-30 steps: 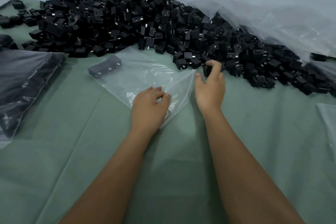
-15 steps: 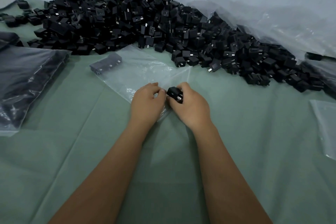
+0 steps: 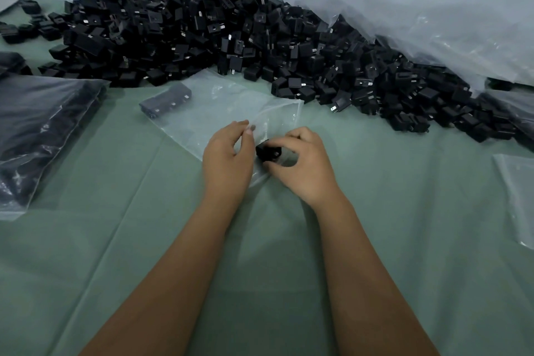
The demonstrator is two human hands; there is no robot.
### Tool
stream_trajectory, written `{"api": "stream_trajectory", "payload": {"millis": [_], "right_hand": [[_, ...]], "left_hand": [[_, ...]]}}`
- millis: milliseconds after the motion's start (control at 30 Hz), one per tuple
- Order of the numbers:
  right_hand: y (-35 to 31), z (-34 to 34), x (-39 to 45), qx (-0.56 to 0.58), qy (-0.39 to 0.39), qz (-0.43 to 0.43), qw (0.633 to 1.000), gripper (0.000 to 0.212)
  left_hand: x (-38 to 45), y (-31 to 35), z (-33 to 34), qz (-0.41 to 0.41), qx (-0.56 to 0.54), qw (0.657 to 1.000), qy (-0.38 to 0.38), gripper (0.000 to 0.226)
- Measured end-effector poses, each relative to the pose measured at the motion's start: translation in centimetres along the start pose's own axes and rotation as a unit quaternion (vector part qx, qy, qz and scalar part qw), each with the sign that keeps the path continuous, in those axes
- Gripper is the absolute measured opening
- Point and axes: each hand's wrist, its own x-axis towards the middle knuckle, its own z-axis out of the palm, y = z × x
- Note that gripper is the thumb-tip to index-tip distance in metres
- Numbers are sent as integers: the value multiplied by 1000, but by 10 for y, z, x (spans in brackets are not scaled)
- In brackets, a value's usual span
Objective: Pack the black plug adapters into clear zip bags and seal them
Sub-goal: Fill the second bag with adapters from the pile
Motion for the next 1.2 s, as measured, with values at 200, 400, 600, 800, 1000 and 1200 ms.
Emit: {"api": "stream_trajectory", "payload": {"millis": [200, 400, 600, 800, 1000, 1200], "right_hand": [[-13, -12, 0, 153, -24, 70, 985, 20], [-12, -19, -1, 42, -124, 39, 991, 17], [-17, -7, -4, -147, -92, -67, 983, 25], [-19, -10, -4, -211, -63, -78, 972, 22], [-23, -4, -4, -286, -63, -89, 952, 28], [-26, 9, 0, -293, -95, -113, 945, 38]], "left_hand": [[0, 0, 0, 3, -18, 1000, 3, 36], [2, -2, 1, -27, -17, 999, -11, 29], [-1, 2, 1, 68, 8, 997, -20, 36], [-1, 1, 1, 57, 4, 998, 10, 32], [-6, 6, -2, 95, 16, 995, -26, 34], [-10, 13, -4, 155, 62, 984, -57, 33]]}}
